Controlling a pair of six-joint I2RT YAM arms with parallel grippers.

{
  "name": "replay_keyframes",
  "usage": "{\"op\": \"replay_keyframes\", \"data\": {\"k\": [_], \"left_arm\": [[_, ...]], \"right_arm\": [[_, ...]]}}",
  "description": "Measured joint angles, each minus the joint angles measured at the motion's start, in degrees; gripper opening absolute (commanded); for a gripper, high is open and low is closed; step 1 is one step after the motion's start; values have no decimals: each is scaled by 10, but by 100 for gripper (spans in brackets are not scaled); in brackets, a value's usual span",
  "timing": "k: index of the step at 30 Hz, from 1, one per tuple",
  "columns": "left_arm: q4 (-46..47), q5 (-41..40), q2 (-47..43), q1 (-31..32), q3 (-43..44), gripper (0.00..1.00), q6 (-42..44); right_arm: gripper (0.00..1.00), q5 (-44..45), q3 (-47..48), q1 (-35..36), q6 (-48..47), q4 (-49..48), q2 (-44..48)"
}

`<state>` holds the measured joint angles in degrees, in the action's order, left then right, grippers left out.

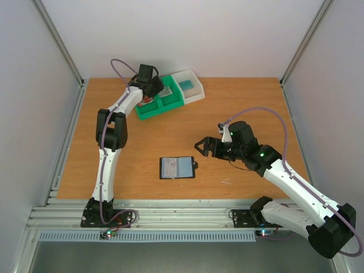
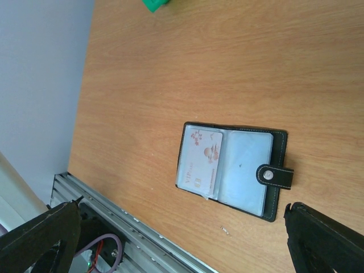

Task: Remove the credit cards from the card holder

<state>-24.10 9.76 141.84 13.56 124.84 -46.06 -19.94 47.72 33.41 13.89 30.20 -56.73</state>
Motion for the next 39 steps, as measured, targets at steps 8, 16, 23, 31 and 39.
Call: {"op": "replay_keyframes", "data": {"k": [8, 16, 23, 31, 39], "left_arm": [[10, 13, -2, 0, -2, 37, -1], [-5, 16, -20, 0, -7, 54, 7], [-36, 23, -47, 0, -8, 61, 21], [-89, 61, -140, 0, -56, 93, 55], [-169, 86, -289, 0, -186, 99, 112]], "right_arm": [[98, 0, 0, 0, -1, 9, 6], [98, -2, 0, 0, 0, 14, 10], [99, -6, 0, 0, 0, 16, 11], [98, -2, 3, 0, 5, 35, 15], [98, 0, 4, 0, 12, 39, 9]]}}
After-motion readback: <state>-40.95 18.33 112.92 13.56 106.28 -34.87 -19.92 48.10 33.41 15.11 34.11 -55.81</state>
